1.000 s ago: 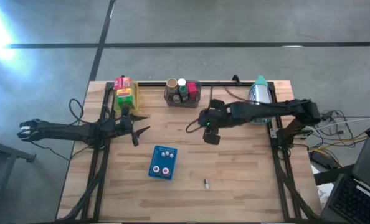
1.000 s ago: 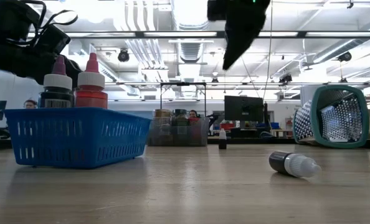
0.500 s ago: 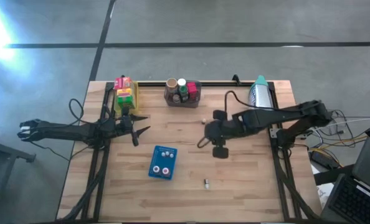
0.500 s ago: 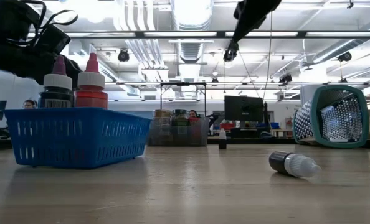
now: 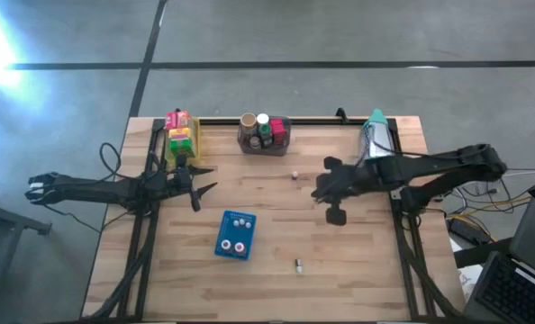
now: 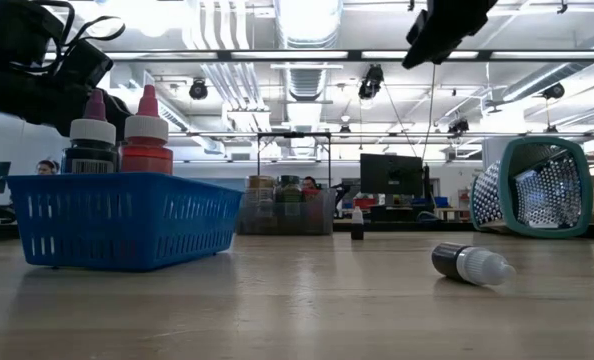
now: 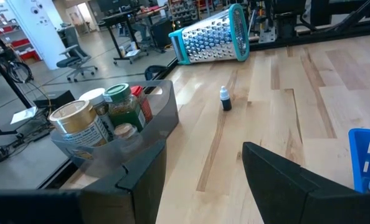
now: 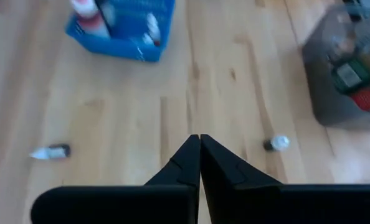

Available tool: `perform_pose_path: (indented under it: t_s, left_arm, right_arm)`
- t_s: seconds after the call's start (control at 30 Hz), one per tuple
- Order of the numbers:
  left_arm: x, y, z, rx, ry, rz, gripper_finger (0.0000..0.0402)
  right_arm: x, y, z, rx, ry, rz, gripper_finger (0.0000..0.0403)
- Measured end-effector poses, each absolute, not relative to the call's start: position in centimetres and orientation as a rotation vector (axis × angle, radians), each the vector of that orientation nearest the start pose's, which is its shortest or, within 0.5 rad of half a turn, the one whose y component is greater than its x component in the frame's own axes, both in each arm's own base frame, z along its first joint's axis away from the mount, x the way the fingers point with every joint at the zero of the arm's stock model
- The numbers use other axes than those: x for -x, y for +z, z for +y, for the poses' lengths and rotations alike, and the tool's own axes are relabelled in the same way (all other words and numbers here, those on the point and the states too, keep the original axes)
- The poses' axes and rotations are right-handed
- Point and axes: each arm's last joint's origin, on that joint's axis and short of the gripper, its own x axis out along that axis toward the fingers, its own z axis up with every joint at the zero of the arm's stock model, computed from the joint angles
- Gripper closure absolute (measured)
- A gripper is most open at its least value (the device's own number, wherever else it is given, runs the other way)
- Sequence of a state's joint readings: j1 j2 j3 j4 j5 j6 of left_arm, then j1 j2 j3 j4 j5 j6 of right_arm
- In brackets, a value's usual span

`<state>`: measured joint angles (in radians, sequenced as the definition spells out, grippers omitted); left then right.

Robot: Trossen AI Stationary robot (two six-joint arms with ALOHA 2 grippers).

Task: Pick & Place Kitchen Items
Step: Put the black food coloring bottle into the blue bin

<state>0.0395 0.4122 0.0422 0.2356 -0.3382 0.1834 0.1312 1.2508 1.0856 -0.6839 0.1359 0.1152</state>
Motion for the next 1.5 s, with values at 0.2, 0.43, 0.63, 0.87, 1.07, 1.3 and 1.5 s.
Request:
perform_pose_path:
  t_s: [0.2,0.43,0.63,0.87,1.07,1.3,1.5]
  left_arm:
    - [-12.2,16.4,1.4,-0.201,0.364,0.17,0.0186]
    - [-12.2,16.3,1.4,-0.202,0.364,0.172,0.0186]
    - [-12.2,16.4,1.4,-0.198,0.364,0.168,0.0186]
    - [-12.2,16.4,1.4,-0.185,0.358,0.168,0.0186]
    - [-12.2,16.0,1.4,-0.125,0.359,0.189,0.0186]
    - [-12.1,15.9,1.4,-0.128,0.358,0.207,0.0186]
    - [-12.1,15.8,1.4,-0.121,0.359,0.21,0.0186]
  right_arm:
    - [-21.9,29.5,1.3,-0.011,0.003,0.703,0.0394]
    - [-18.5,29.8,-0.3,-0.07,-0.169,0.595,0.0394]
    - [-16.7,29.9,-0.4,-0.061,-0.209,0.55,0.0394]
    - [-16.3,30.1,-0.4,0.106,-0.159,0.55,0.0394]
    - [-16.6,29.9,-0.4,0.198,-0.131,0.572,0.0394]
    - [-17.0,29.6,-0.4,0.268,-0.108,0.599,0.0394]
    - [-17.0,29.5,-0.4,0.267,-0.089,0.599,0.0394]
